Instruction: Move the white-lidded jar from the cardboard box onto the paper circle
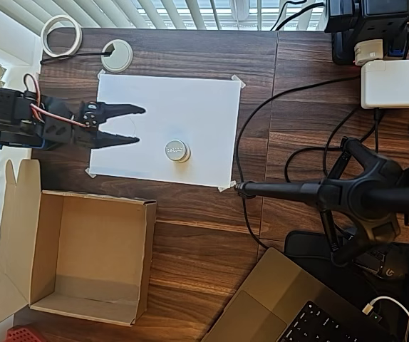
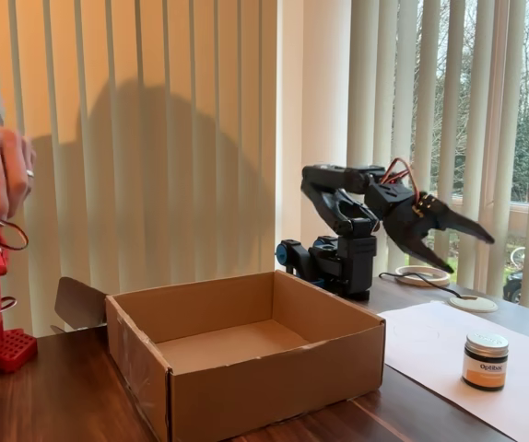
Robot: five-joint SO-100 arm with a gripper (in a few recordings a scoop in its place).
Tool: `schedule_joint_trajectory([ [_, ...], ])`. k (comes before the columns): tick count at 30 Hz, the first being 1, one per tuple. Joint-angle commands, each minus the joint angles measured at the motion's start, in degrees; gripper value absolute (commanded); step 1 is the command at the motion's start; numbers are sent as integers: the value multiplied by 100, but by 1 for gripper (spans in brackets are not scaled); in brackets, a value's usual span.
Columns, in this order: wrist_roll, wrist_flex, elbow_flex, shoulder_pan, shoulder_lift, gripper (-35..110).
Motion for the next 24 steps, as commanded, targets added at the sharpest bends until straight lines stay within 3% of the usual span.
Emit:
schedule_joint_trajectory([
  [1, 1116, 1002, 264, -167, 1160, 32],
  [10, 2769, 3059, 554, -308, 2540, 0],
  [17, 3138, 4245, 501, -176, 2909, 0],
  [24, 3129, 4280, 633, -88, 3006, 0],
])
